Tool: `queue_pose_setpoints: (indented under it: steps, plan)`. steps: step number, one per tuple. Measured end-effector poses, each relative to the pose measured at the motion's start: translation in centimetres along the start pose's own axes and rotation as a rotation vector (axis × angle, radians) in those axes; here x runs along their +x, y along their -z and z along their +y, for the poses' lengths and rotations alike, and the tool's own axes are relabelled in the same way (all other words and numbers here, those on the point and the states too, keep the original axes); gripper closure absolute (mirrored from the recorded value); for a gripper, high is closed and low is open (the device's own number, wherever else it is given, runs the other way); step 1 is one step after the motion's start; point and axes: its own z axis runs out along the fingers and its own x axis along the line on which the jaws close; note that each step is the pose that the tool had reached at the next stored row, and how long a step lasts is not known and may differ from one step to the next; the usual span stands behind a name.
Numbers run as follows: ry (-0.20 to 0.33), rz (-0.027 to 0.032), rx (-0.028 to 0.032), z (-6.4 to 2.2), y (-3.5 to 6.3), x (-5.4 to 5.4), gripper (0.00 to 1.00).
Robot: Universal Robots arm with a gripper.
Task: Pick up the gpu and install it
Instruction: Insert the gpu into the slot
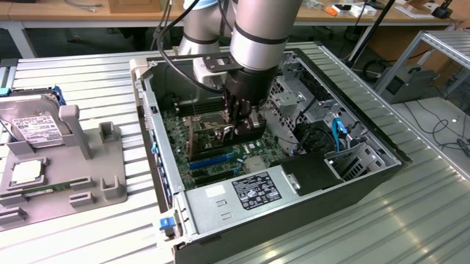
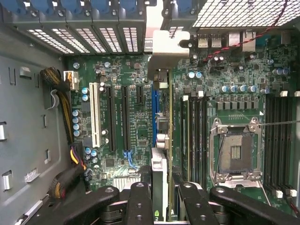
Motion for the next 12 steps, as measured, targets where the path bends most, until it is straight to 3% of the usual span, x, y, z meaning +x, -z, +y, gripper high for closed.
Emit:
queue_pose_setpoints:
  steps: [12]
  plan:
    - [0.000, -0.0001, 0.0000, 0.17, -0.58, 0.04, 0.73]
